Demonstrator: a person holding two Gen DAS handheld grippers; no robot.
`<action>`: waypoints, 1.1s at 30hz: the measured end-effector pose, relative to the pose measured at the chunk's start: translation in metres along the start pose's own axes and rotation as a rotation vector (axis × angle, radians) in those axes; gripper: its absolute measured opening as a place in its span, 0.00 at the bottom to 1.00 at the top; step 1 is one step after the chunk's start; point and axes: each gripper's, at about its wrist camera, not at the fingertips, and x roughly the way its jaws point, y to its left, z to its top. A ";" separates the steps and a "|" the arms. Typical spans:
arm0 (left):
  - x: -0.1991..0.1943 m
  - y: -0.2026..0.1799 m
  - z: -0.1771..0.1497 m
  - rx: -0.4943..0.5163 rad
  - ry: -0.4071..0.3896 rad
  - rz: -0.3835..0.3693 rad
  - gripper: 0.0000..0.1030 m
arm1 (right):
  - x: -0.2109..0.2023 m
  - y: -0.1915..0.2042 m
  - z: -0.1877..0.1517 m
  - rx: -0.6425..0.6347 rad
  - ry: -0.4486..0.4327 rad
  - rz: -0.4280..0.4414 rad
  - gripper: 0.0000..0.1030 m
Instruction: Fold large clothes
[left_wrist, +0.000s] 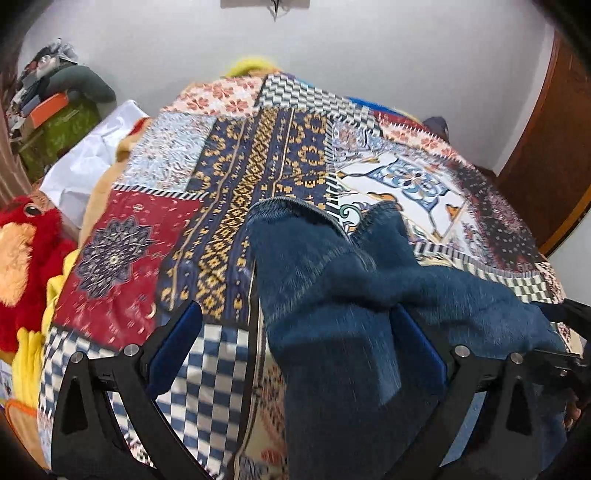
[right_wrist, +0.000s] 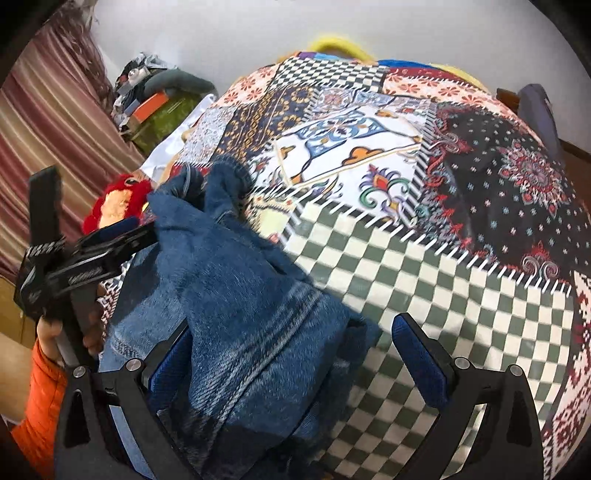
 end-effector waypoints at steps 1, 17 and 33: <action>0.005 0.000 0.002 0.008 0.004 0.003 1.00 | 0.000 -0.002 0.002 0.001 -0.009 -0.011 0.98; -0.078 -0.004 0.016 0.062 -0.081 -0.023 1.00 | -0.055 0.002 0.010 0.090 -0.078 -0.036 0.98; -0.084 0.026 -0.093 -0.130 0.160 -0.314 1.00 | -0.061 0.017 -0.069 0.135 0.075 0.132 0.98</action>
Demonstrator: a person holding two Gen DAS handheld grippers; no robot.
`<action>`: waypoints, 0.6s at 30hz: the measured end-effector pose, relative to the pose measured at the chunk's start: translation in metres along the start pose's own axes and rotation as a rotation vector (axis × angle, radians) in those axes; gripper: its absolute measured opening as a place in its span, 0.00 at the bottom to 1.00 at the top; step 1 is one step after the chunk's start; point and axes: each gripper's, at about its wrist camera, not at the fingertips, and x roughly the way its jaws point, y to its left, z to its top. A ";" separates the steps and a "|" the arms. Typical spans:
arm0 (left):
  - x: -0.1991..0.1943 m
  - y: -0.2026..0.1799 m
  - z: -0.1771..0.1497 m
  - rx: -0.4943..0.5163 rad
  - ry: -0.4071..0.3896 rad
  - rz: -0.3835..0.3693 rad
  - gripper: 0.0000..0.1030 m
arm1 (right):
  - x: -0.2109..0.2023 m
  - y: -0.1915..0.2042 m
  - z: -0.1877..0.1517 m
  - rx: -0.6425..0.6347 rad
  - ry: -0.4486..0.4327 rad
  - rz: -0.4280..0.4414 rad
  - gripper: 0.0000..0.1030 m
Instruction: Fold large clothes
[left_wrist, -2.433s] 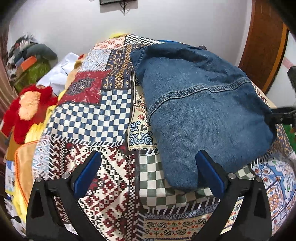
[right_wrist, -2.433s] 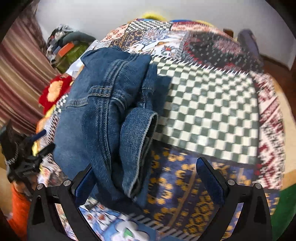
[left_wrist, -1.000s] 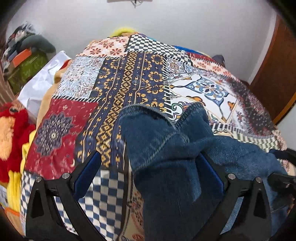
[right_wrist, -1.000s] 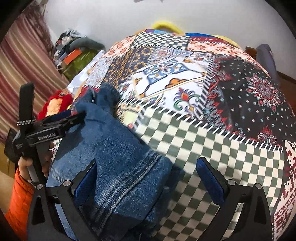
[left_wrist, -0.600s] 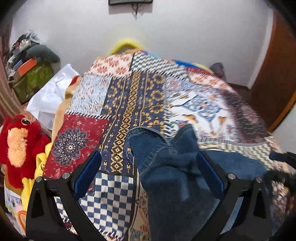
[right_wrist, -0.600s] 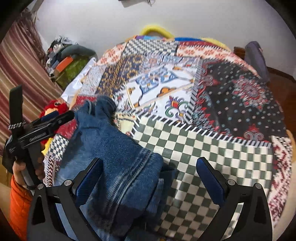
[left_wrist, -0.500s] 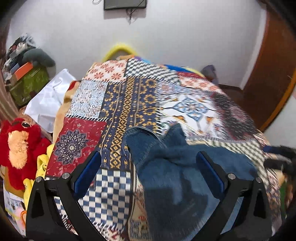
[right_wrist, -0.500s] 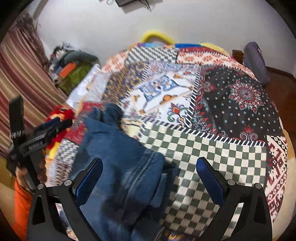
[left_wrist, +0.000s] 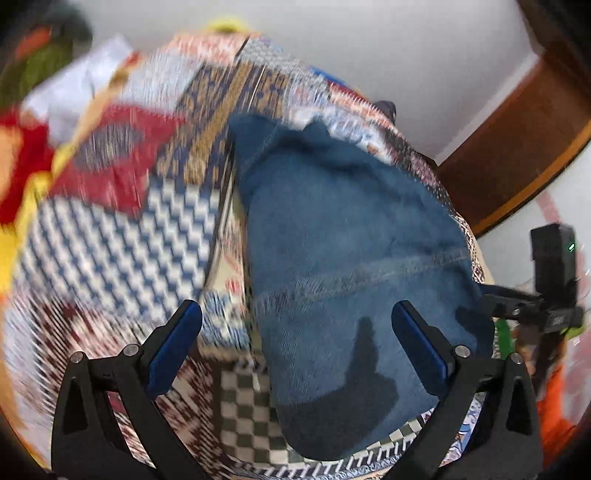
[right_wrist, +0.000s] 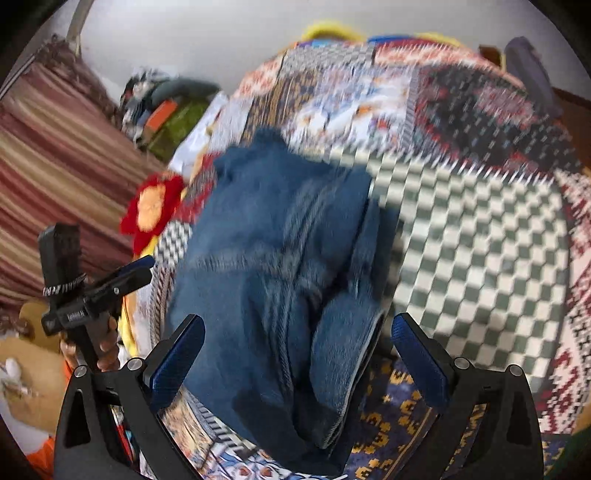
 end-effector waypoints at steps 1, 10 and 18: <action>0.009 0.008 -0.003 -0.038 0.029 -0.019 1.00 | 0.007 -0.004 -0.003 0.013 0.015 -0.002 0.98; 0.062 0.034 0.005 -0.231 0.149 -0.221 1.00 | 0.071 -0.040 0.001 0.132 0.182 0.154 0.98; 0.100 0.028 0.022 -0.248 0.209 -0.344 1.00 | 0.088 -0.028 0.027 0.093 0.142 0.169 0.98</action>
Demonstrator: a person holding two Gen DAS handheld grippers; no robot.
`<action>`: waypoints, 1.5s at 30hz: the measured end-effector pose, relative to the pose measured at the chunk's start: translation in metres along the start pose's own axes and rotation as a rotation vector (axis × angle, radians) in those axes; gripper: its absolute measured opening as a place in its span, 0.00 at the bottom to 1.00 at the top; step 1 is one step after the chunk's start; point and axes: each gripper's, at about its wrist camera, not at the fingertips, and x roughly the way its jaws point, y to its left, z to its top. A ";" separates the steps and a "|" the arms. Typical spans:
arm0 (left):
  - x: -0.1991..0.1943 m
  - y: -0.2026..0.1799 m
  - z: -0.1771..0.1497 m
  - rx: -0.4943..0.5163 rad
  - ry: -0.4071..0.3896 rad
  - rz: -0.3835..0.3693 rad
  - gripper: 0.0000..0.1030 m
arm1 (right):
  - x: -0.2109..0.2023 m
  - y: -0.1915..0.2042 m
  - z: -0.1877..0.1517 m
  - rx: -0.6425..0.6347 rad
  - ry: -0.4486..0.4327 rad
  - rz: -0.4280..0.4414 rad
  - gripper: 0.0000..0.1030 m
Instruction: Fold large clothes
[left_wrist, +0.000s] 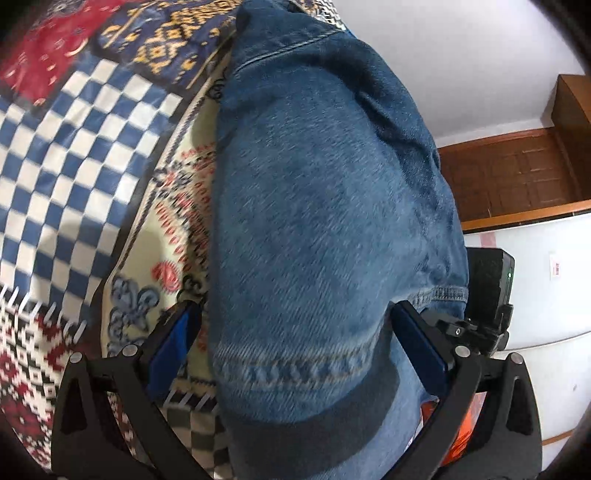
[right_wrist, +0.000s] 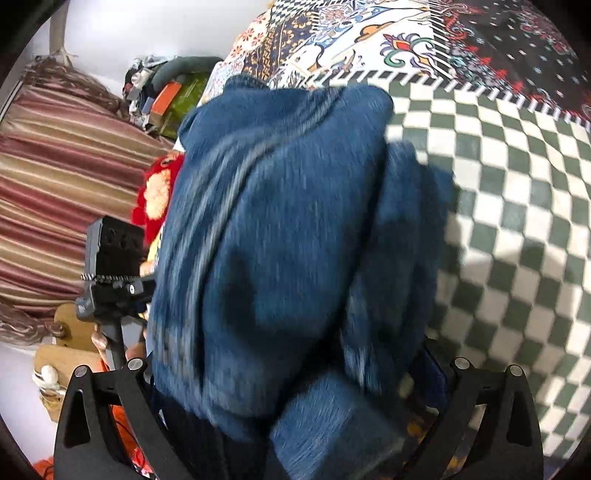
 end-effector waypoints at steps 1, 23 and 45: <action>0.002 -0.003 0.003 0.004 -0.002 0.001 1.00 | 0.002 0.001 0.003 0.004 -0.004 0.008 0.97; -0.115 -0.134 -0.039 0.248 -0.273 0.108 0.60 | -0.085 0.109 -0.025 -0.148 -0.190 0.055 0.48; -0.235 0.004 -0.092 0.080 -0.331 0.161 0.60 | 0.013 0.243 -0.056 -0.244 -0.074 0.065 0.48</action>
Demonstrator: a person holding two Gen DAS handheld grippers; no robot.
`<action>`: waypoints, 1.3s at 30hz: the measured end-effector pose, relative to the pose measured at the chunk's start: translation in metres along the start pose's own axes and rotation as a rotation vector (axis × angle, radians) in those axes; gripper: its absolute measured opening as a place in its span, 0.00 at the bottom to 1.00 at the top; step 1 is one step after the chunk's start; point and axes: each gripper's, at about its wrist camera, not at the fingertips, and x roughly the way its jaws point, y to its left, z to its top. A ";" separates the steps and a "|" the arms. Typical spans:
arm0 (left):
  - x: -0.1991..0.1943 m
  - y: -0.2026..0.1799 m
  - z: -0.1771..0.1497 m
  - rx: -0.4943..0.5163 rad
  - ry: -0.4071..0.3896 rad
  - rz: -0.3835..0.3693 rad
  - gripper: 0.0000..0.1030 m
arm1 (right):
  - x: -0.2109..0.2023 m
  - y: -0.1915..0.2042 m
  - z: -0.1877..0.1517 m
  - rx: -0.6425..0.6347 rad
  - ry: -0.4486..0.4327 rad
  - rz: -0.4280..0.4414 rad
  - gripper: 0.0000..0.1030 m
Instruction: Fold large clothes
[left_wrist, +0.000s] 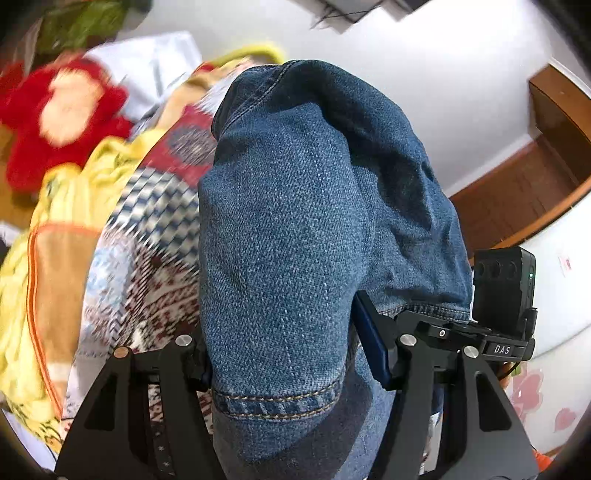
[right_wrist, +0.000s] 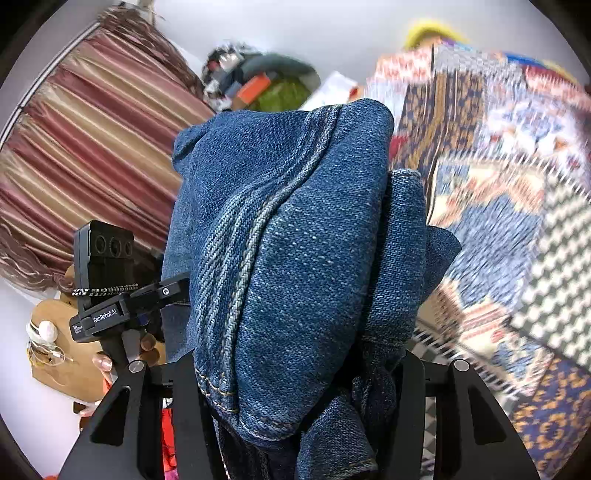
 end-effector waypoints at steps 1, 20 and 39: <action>0.007 0.011 -0.002 -0.014 0.013 0.005 0.60 | 0.013 -0.004 -0.002 0.014 0.024 0.001 0.48; 0.106 0.117 -0.039 -0.112 0.144 0.033 0.75 | 0.138 -0.092 0.010 0.103 0.298 -0.031 0.52; 0.009 0.042 -0.076 0.226 -0.078 0.419 0.81 | 0.047 -0.018 -0.013 -0.315 0.077 -0.354 0.65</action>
